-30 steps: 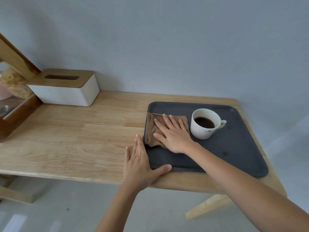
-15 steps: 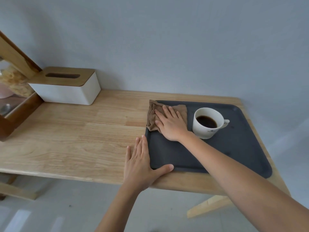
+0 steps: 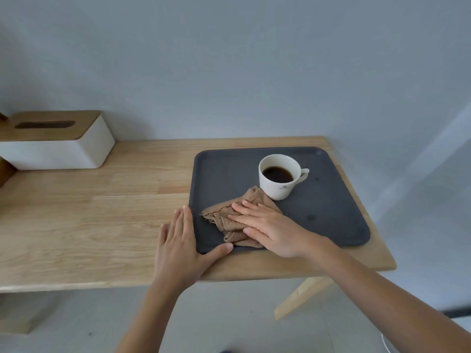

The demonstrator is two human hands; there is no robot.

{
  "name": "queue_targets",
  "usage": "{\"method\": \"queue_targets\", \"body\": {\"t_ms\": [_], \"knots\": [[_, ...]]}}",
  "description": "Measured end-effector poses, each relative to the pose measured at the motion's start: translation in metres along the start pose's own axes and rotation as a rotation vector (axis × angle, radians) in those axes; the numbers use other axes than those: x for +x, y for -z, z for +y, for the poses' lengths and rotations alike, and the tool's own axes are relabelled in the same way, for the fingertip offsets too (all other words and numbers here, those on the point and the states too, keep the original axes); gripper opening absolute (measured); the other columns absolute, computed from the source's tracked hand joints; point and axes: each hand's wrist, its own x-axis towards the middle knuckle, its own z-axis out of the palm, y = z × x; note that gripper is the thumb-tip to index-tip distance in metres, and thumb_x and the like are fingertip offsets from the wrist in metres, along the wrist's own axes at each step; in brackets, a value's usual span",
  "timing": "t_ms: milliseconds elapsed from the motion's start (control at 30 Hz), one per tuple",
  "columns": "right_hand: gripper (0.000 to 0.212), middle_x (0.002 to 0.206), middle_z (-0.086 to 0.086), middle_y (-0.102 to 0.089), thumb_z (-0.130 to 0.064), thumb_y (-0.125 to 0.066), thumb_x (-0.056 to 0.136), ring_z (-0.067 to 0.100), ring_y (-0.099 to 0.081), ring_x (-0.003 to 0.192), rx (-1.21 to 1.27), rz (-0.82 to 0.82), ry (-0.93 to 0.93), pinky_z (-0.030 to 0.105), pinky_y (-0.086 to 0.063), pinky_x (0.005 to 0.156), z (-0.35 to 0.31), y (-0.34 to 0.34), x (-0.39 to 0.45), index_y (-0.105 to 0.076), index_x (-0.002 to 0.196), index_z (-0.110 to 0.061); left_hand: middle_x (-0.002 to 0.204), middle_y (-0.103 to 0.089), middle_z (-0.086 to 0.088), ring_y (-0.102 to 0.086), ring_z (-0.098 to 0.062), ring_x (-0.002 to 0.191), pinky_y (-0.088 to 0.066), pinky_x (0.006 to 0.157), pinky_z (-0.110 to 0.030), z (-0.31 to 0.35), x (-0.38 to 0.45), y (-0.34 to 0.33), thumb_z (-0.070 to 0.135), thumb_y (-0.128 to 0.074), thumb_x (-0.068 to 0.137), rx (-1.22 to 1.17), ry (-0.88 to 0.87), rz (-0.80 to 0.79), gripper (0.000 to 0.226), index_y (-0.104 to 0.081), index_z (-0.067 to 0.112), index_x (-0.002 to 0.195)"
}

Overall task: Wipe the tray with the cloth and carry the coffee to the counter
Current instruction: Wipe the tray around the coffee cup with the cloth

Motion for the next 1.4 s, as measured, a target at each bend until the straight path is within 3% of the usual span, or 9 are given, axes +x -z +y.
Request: {"method": "queue_targets", "body": {"t_ms": [167, 533, 700, 800, 1100, 1233, 1400], "knots": [[0.042, 0.155, -0.014, -0.03, -0.021, -0.039, 0.102, -0.004, -0.011, 0.145, 0.072, 0.031, 0.02, 0.016, -0.002, 0.118, 0.021, 0.014, -0.035, -0.043, 0.143, -0.031, 0.162, -0.003, -0.002, 0.003, -0.015, 0.149, -0.004, 0.121, -0.039, 0.001, -0.001, 0.002, 0.096, -0.02, 0.056, 0.017, 0.002, -0.021, 0.13, 0.006, 0.012, 0.152], [0.043, 0.148, -0.018, -0.041, -0.01, -0.046, 0.098, -0.009, -0.019, 0.141, 0.129, 0.101, -0.111, 0.021, -0.018, 0.119, 0.071, 0.037, -0.105, -0.051, 0.137, -0.028, 0.162, 0.0, 0.0, 0.005, -0.012, 0.149, -0.004, 0.121, -0.04, -0.002, 0.0, 0.001, 0.097, -0.021, 0.055, 0.001, 0.01, -0.051, 0.131, 0.007, 0.014, 0.152], [0.044, 0.149, -0.017, -0.039, -0.011, -0.045, 0.099, -0.011, -0.016, 0.141, 0.075, 0.108, -0.133, 0.017, -0.013, 0.118, 0.088, 0.043, -0.121, -0.048, 0.137, -0.032, 0.162, 0.001, 0.001, 0.006, -0.012, 0.149, -0.003, 0.121, -0.04, -0.002, 0.001, 0.001, 0.097, -0.02, 0.056, 0.01, 0.005, -0.073, 0.13, 0.009, 0.014, 0.151], [0.044, 0.149, -0.02, -0.036, -0.013, -0.044, 0.099, -0.01, -0.016, 0.142, 0.022, 0.136, -0.127, 0.024, -0.011, 0.12, 0.089, 0.041, -0.123, -0.046, 0.137, -0.035, 0.162, 0.004, 0.002, 0.009, -0.011, 0.148, 0.0, 0.121, -0.039, -0.002, 0.002, 0.002, 0.097, -0.021, 0.057, 0.005, 0.014, -0.1, 0.129, 0.011, 0.015, 0.151], [0.042, 0.153, -0.025, -0.026, -0.03, -0.033, 0.102, -0.011, -0.007, 0.143, 0.037, 0.124, -0.136, 0.024, -0.01, 0.121, 0.076, 0.037, -0.122, -0.036, 0.14, -0.047, 0.162, 0.008, 0.003, 0.015, -0.01, 0.147, 0.007, 0.12, -0.042, 0.005, 0.0, 0.008, 0.092, -0.034, 0.063, -0.053, 0.038, -0.168, 0.126, 0.016, 0.016, 0.15], [0.044, 0.157, -0.021, -0.013, -0.035, -0.028, 0.102, -0.005, 0.001, 0.145, 0.001, 0.082, -0.083, 0.014, 0.001, 0.115, 0.054, 0.029, -0.103, -0.029, 0.145, -0.043, 0.162, 0.009, 0.002, 0.016, -0.012, 0.147, 0.009, 0.12, -0.043, 0.01, -0.002, 0.011, 0.089, -0.037, 0.064, -0.06, 0.047, -0.18, 0.125, 0.016, 0.016, 0.15], [0.045, 0.16, -0.011, -0.014, -0.03, -0.029, 0.104, 0.008, -0.002, 0.149, -0.014, 0.073, -0.032, 0.017, -0.001, 0.112, 0.018, 0.015, -0.058, -0.029, 0.148, -0.034, 0.162, 0.01, 0.001, 0.017, -0.013, 0.147, 0.009, 0.12, -0.044, 0.009, -0.003, 0.011, 0.092, -0.034, 0.059, -0.06, 0.054, -0.183, 0.129, 0.016, 0.016, 0.15]]}}
